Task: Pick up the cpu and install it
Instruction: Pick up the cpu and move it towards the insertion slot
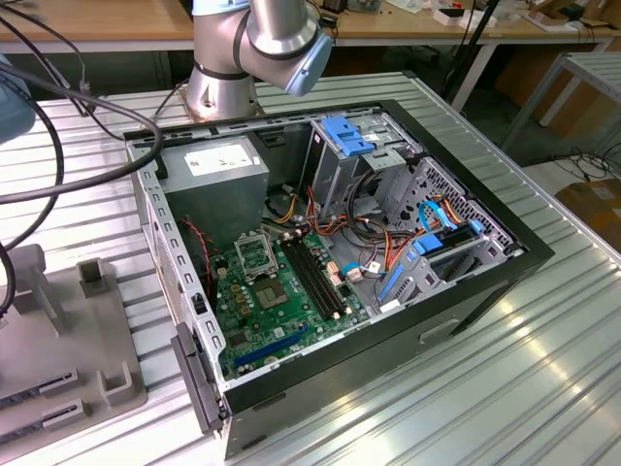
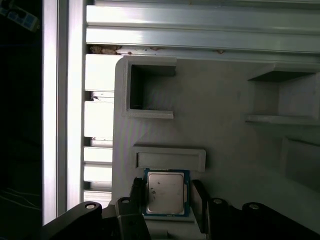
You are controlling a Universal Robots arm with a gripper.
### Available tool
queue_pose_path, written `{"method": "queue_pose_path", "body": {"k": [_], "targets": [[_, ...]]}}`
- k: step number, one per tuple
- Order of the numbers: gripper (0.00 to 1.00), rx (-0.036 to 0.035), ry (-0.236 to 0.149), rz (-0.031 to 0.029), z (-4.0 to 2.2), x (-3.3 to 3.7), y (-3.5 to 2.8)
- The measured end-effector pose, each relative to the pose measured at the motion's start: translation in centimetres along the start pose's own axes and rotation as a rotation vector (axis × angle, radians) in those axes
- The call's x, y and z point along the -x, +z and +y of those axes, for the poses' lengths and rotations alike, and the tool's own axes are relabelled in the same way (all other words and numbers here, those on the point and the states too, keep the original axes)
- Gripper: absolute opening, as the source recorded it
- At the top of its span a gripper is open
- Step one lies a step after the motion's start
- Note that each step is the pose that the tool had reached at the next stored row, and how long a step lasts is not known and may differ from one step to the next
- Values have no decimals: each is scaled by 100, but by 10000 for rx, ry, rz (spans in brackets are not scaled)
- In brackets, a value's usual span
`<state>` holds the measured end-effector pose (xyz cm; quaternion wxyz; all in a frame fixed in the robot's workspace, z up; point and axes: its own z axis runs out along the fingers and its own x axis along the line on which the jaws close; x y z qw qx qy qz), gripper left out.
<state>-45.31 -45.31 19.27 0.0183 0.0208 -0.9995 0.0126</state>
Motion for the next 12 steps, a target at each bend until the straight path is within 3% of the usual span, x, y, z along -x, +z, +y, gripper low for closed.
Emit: {"method": "queue_pose_path", "body": {"k": [7, 9, 12], "targets": [[51, 0, 0, 1, 1, 0, 15], [46, -1, 0, 2, 1, 0, 15], [46, -1, 0, 0, 1, 0, 17]]}}
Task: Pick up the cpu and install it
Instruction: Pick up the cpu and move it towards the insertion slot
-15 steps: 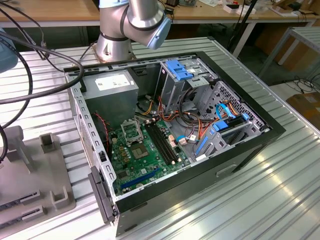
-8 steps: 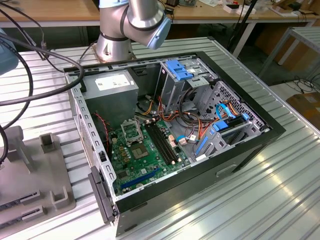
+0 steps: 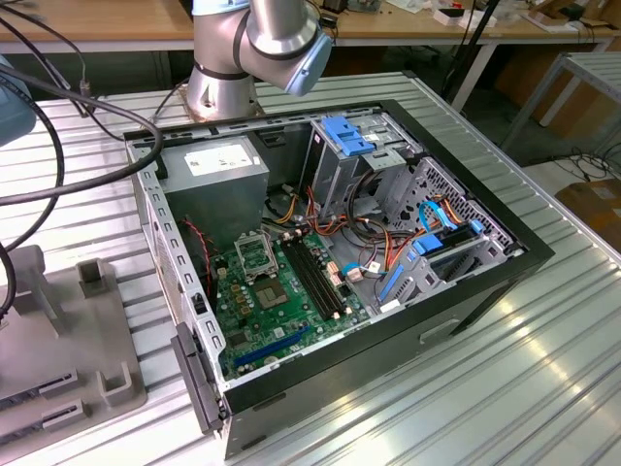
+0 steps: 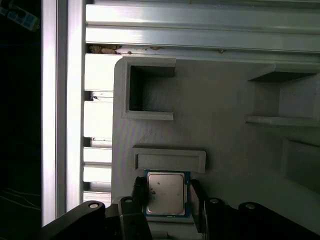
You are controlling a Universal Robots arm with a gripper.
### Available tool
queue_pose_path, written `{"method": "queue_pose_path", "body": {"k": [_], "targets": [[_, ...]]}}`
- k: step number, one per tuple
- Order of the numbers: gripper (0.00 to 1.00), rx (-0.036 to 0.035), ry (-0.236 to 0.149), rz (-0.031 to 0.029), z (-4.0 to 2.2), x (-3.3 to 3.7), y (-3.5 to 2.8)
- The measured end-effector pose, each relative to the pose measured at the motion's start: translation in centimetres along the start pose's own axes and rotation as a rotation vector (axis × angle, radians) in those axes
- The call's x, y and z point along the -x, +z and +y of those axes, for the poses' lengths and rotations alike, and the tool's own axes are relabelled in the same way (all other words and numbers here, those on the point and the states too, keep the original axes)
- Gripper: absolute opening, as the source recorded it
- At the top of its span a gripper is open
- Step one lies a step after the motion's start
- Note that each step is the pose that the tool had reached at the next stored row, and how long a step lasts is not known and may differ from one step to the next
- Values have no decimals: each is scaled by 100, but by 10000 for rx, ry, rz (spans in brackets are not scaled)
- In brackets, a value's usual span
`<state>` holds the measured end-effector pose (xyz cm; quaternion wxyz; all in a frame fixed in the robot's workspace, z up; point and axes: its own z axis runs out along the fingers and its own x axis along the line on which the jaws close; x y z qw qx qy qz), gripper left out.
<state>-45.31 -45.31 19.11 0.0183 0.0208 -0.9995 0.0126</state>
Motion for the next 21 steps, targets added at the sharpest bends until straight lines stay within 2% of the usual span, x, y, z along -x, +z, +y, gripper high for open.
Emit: {"method": "queue_pose_path", "body": {"k": [4, 10, 21], "targets": [[46, 13, 0, -4, 1, 0, -3], [46, 17, -1, -3, -1, -2, -64], [46, 16, -1, -2, -2, -3, -104]]}}
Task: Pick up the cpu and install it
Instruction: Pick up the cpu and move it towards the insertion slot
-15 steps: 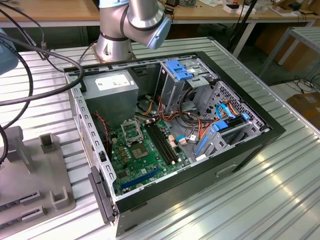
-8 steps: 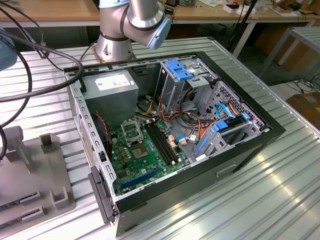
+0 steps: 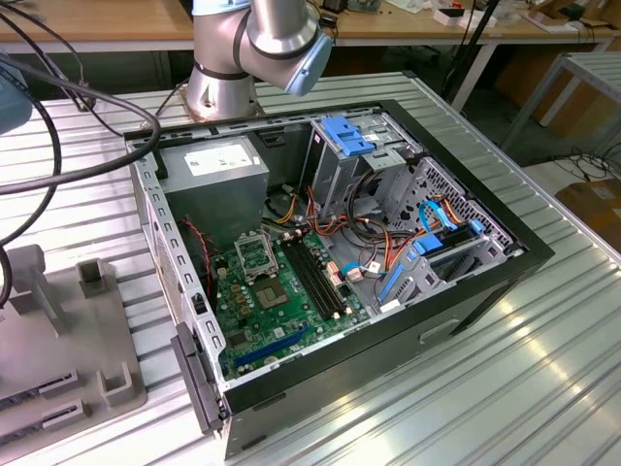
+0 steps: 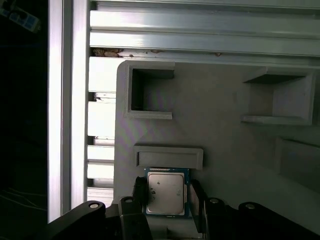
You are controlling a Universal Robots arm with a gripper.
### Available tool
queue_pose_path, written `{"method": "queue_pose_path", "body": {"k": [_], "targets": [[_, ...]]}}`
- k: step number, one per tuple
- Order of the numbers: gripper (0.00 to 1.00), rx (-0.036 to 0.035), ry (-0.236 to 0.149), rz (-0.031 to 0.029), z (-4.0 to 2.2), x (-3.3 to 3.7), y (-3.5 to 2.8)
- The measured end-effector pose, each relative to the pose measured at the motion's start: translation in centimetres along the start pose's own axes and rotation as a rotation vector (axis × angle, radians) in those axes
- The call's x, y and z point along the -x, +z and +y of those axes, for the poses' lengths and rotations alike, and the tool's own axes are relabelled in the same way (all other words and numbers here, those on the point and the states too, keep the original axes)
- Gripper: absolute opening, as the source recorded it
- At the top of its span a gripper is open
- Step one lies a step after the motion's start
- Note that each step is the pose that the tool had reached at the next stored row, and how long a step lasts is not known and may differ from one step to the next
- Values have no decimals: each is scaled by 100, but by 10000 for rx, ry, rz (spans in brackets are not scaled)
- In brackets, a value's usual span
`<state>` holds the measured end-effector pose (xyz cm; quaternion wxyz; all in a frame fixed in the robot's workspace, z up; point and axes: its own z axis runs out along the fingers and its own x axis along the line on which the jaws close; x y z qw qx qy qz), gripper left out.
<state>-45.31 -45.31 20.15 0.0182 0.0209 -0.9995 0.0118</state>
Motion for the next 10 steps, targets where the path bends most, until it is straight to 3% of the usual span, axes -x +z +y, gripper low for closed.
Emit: {"method": "queue_pose_path", "body": {"k": [3, 8, 10], "targets": [[46, 9, 0, 0, 0, -1, -5], [46, 84, -3, 1, -1, 0, -9], [46, 191, -9, -3, -1, 1, -10]]}}
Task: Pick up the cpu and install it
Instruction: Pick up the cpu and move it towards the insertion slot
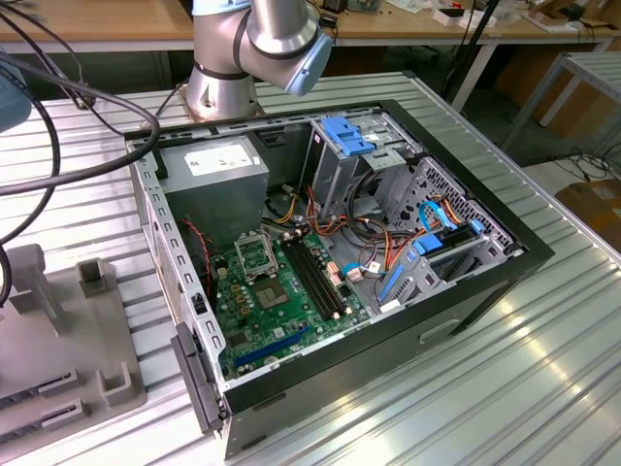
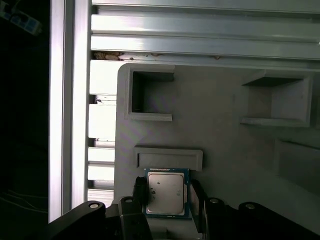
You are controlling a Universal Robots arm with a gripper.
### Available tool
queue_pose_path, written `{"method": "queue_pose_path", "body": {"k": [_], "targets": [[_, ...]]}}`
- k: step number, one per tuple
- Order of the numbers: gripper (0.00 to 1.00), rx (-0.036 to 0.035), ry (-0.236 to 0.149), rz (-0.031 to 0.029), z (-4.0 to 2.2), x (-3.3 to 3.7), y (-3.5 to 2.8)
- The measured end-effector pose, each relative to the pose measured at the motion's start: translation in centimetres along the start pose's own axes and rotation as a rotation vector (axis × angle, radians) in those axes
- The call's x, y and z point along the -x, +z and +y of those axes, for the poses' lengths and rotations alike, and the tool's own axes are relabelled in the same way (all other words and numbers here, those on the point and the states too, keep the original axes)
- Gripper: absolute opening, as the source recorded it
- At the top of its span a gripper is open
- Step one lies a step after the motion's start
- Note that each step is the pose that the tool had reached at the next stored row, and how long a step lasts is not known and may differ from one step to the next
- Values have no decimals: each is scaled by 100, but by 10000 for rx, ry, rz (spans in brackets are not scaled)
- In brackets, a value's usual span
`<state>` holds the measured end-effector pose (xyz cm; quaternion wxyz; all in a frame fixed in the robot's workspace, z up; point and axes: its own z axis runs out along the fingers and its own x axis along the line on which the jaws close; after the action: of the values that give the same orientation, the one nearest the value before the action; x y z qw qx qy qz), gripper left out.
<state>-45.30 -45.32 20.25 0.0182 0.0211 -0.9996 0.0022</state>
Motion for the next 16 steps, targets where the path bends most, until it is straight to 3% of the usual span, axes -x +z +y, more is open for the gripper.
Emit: {"method": "queue_pose_path", "body": {"k": [1, 10, 16], "targets": [[46, 38, 1, -4, 1, -1, 1], [46, 50, -1, -5, 0, -2, -30], [46, 131, -3, -8, 0, -1, -25]]}}
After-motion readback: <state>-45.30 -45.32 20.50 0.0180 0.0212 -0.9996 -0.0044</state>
